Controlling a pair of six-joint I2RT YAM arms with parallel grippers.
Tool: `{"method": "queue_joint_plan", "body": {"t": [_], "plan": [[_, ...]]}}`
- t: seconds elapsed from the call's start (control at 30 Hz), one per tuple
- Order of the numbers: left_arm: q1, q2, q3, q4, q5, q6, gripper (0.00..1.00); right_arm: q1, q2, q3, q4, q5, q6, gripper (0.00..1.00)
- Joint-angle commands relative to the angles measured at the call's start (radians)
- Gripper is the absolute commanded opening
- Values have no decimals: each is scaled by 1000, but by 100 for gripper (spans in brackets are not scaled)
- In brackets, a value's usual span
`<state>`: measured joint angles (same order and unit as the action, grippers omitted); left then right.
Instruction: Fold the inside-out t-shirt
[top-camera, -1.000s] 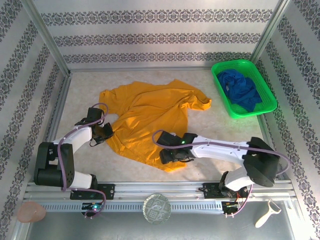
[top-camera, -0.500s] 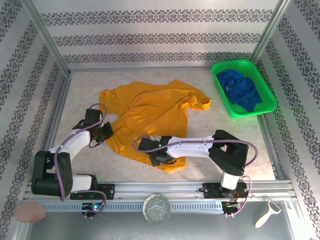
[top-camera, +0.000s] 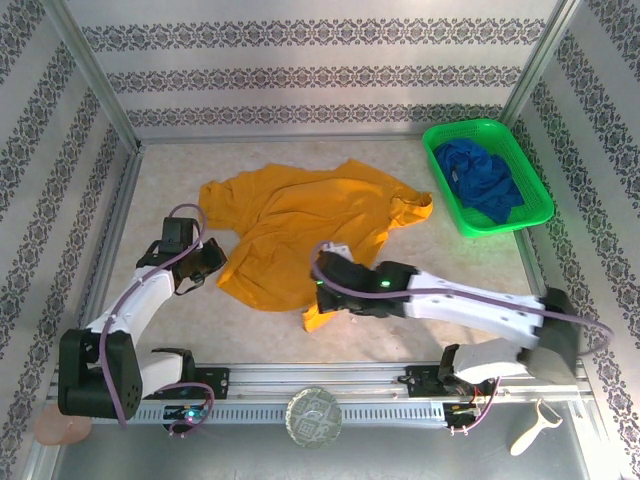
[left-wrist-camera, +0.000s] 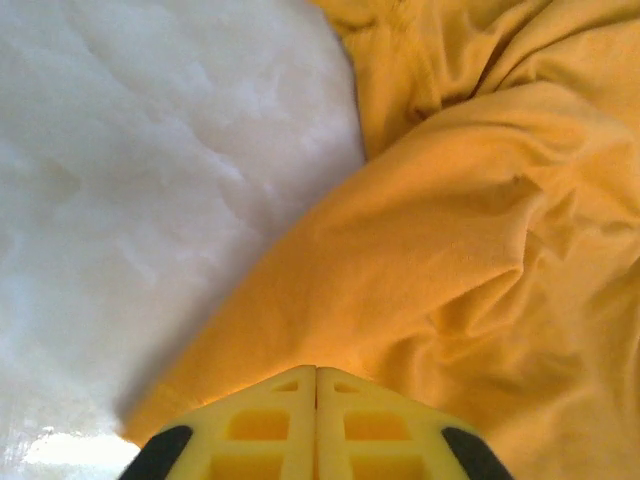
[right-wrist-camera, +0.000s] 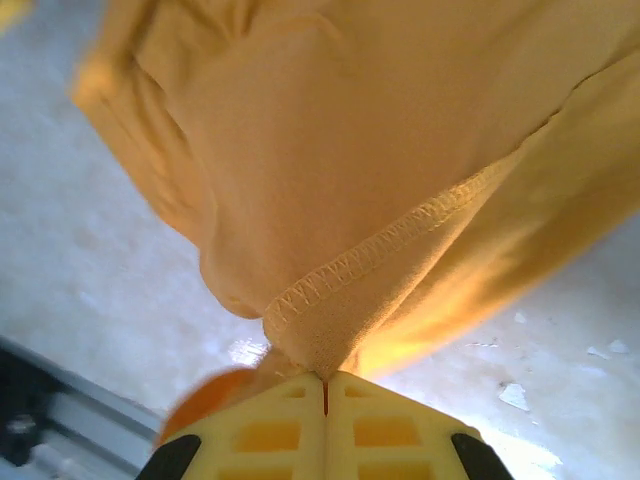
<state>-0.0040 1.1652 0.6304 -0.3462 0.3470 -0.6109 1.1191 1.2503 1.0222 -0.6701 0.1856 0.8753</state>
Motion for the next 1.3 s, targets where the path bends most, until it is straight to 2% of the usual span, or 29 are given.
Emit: {"method": "queue_joint_plan", "body": {"t": [0.0, 0.07, 0.17, 0.37, 0.4, 0.47, 0.53, 0.63, 0.7, 0.8, 0.83, 0.9, 0.93, 1.03, 1.1, 1.27], "plan": [[13, -27, 16, -60, 21, -5, 26, -55, -108, -120, -33, -6, 43, 0], [14, -36, 5, -66, 30, -5, 39, -90, -163, -199, -25, -14, 54, 0], [14, -45, -27, -50, 59, -14, 52, -136, -201, -313, 31, -54, 65, 0], [-25, -87, -142, -3, 127, -68, 66, -142, -159, -409, 84, -75, 78, 0], [-44, -106, -163, 3, 120, -80, 67, -142, -150, -416, 87, -75, 79, 5], [-82, -132, -197, 7, 98, -99, 71, -143, -136, -419, 88, -71, 82, 30], [-117, -147, -226, 25, 82, -114, 74, -141, -130, -415, 83, -70, 82, 47], [-155, -128, -254, 73, 68, -139, 75, -136, -137, -397, 66, -47, 91, 59], [-174, -97, -256, 103, 53, -146, 74, -132, -142, -382, 47, -25, 94, 60], [-193, -32, -244, 166, 38, -153, 67, -117, -141, -350, 5, 14, 95, 61], [-195, -5, -236, 186, 37, -151, 59, -108, -138, -334, -8, 30, 95, 60], [-201, 41, -216, 216, 45, -150, 32, -88, -127, -299, -40, 68, 94, 60], [-203, 60, -206, 224, 47, -148, 23, -78, -119, -279, -55, 86, 92, 60], [-210, 86, -183, 237, 52, -144, 6, -53, -85, -225, -84, 116, 82, 59], [-212, 84, -179, 234, 49, -142, 0, -44, -55, -203, -91, 122, 73, 59], [-211, 30, -184, 216, 46, -148, 0, -38, 44, -180, -86, 131, 66, 59]]}}
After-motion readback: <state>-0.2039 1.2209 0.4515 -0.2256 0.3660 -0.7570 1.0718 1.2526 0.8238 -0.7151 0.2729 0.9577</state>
